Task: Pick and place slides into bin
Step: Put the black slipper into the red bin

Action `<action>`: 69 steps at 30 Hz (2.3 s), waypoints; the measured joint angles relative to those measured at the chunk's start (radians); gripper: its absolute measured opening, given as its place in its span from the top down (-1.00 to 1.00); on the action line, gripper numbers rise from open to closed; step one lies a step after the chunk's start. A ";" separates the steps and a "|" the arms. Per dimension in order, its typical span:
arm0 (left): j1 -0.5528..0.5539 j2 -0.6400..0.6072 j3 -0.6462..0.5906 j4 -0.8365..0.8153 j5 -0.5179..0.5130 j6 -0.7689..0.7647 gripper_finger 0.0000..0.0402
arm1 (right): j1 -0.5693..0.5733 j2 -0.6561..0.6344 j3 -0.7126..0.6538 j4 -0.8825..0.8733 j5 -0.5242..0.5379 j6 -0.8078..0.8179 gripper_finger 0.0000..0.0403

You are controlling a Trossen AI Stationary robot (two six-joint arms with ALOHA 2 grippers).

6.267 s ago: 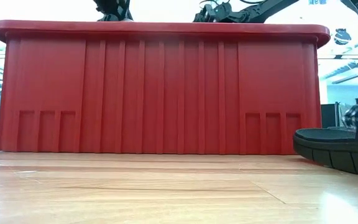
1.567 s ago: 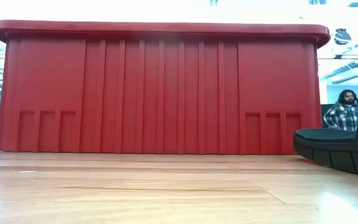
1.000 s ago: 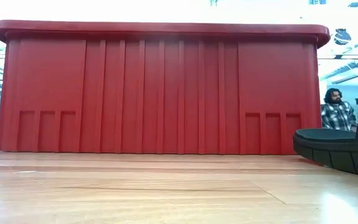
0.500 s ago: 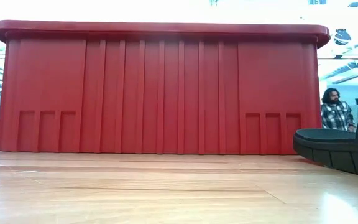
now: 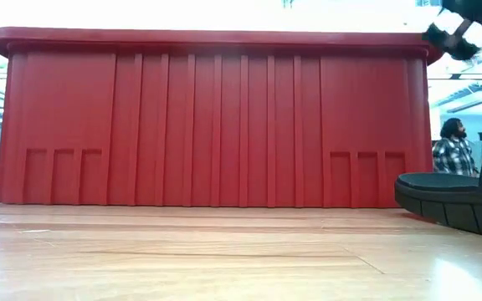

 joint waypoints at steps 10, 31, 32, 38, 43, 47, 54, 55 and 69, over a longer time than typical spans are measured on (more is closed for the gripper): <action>0.000 0.000 0.000 0.000 0.000 -0.009 0.11 | 0.046 0.001 -0.105 -0.001 0.000 0.136 0.29; 0.000 0.000 0.000 -0.002 0.001 -0.023 0.11 | 0.104 0.010 -0.328 0.298 -0.029 0.296 0.29; 0.000 0.000 0.000 -0.002 0.001 -0.023 0.11 | 0.108 0.014 -0.328 0.309 -0.034 0.296 0.29; 0.000 0.000 0.000 -0.005 0.001 -0.023 0.11 | 0.121 0.061 -0.328 0.351 -0.052 0.298 0.29; 0.000 0.000 0.000 -0.005 0.001 -0.024 0.11 | 0.121 0.127 -0.329 0.391 -0.066 0.311 0.29; 0.000 0.000 0.000 -0.005 0.001 -0.025 0.11 | 0.120 0.178 -0.329 0.486 -0.101 0.303 0.29; 0.000 0.000 0.000 -0.008 0.001 -0.025 0.11 | 0.120 0.231 -0.329 0.576 -0.132 0.293 0.29; 0.000 0.000 0.000 -0.008 0.001 -0.025 0.11 | 0.120 0.235 -0.329 0.580 -0.132 0.293 0.29; 0.000 0.000 0.000 -0.008 0.001 -0.026 0.11 | 0.120 0.237 -0.329 0.610 -0.134 0.277 0.44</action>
